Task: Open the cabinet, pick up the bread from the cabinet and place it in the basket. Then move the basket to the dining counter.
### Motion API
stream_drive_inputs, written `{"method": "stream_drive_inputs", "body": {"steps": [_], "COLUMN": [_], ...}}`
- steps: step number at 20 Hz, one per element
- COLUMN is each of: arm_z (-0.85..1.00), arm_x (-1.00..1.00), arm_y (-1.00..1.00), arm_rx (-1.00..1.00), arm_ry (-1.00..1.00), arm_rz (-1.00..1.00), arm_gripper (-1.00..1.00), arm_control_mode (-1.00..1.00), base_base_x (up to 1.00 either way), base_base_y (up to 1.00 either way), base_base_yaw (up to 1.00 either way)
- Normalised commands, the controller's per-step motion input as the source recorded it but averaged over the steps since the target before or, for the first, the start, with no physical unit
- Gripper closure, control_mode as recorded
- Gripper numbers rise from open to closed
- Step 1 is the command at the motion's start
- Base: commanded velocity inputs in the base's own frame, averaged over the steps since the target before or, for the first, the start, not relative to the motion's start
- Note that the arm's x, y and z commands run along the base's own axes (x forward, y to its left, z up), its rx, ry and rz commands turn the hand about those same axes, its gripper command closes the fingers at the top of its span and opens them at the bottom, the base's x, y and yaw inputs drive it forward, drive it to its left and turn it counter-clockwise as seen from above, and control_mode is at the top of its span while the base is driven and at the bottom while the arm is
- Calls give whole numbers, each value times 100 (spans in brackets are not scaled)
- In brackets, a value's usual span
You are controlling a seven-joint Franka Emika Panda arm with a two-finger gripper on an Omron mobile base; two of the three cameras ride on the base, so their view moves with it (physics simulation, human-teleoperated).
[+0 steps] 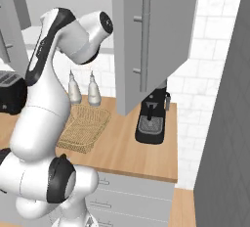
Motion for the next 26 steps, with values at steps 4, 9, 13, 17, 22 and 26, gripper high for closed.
{"method": "stream_drive_inputs", "body": {"steps": [4, 9, 13, 17, 22, 26], "arm_z": [-11, 0, -7, -15, -21, -3], "arm_x": [3, -73, -100, -96, -47, -5], "arm_y": [100, 100, 100, 100, 100, 18], "arm_rx": [-11, -17, -22, -25, -25, -17], "arm_ry": [-4, -23, -31, -30, -22, -20], "arm_rz": [30, 23, 17, 13, 5, 0], "arm_gripper": [-100, -100, -100, -100, -100, -100], "arm_control_mode": [-100, -100, -100, -100, -100, -100], "base_base_x": [0, 0, 0, 0, 0, 0], "base_base_y": [0, 0, 0, 0, 0, 0], "base_base_yaw": [0, 0, 0, 0, 0, 0]}}
